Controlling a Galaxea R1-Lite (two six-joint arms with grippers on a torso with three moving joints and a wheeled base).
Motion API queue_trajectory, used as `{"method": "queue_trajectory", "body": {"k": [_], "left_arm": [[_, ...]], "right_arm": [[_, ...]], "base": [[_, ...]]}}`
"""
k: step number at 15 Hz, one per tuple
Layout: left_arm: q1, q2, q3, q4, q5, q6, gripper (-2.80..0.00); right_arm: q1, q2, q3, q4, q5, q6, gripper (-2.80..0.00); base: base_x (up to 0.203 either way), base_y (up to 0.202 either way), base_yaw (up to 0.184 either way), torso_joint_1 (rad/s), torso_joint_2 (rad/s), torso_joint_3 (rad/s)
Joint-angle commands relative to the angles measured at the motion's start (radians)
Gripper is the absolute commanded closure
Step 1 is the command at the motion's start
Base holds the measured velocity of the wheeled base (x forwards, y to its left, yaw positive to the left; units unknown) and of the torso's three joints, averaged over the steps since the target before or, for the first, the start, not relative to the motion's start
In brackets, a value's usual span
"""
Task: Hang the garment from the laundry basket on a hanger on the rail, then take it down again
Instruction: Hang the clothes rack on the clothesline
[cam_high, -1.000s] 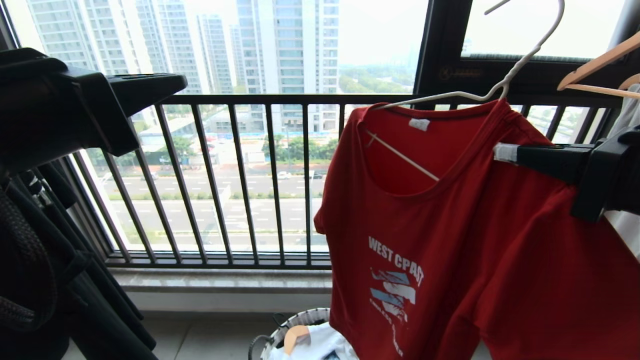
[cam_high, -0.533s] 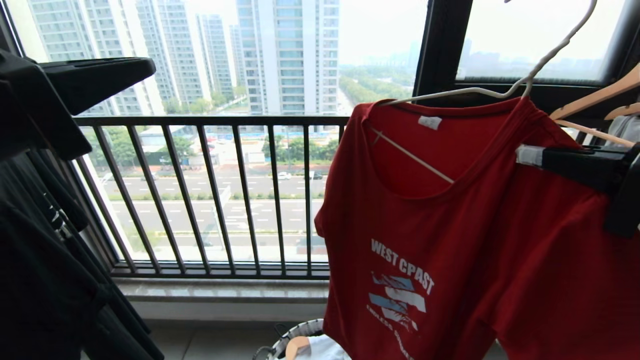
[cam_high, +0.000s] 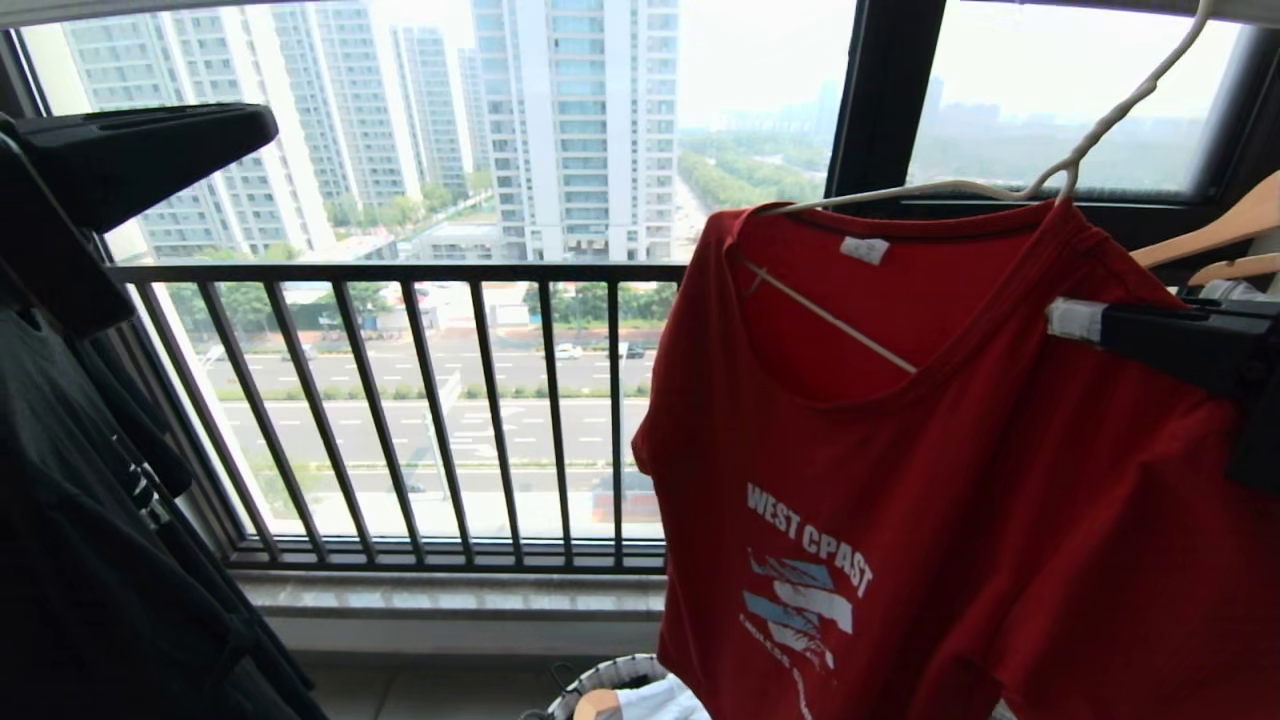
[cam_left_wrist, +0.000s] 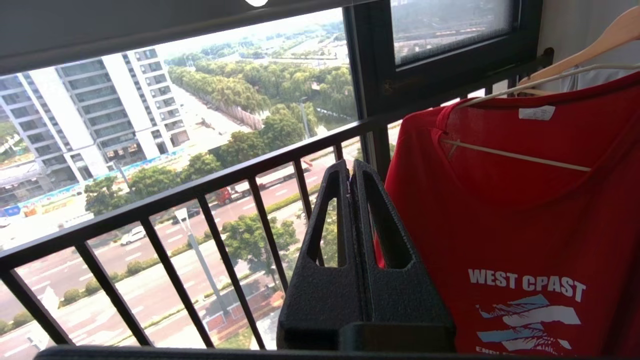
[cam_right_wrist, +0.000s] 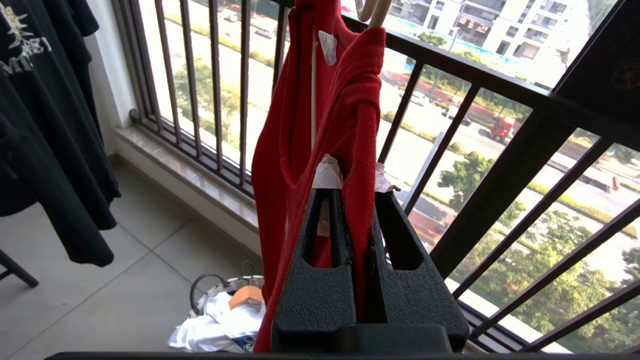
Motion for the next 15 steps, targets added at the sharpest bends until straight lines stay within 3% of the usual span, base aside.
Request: {"method": "queue_trajectory", "body": {"k": [1, 10, 15], "left_arm": [[0.0, -0.006, 0.0, -0.002, -0.001, 0.001, 0.0], [0.0, -0.015, 0.0, -0.007, -0.001, -0.002, 0.0], [0.0, -0.019, 0.002, -0.01, -0.001, -0.005, 0.0]], "right_arm": [[0.0, -0.013, 0.009, -0.001, 0.001, -0.014, 0.0], [0.002, -0.021, 0.025, -0.004, 0.008, -0.034, 0.0], [0.003, -0.027, 0.028, -0.004, 0.04, -0.044, 0.0]], "base": [[0.0, 0.0, 0.0, 0.173, -0.36, -0.195], [0.0, 0.0, 0.0, 0.15, -0.32, -0.167], [0.0, 0.0, 0.0, 0.0, 0.0, 0.0]]}}
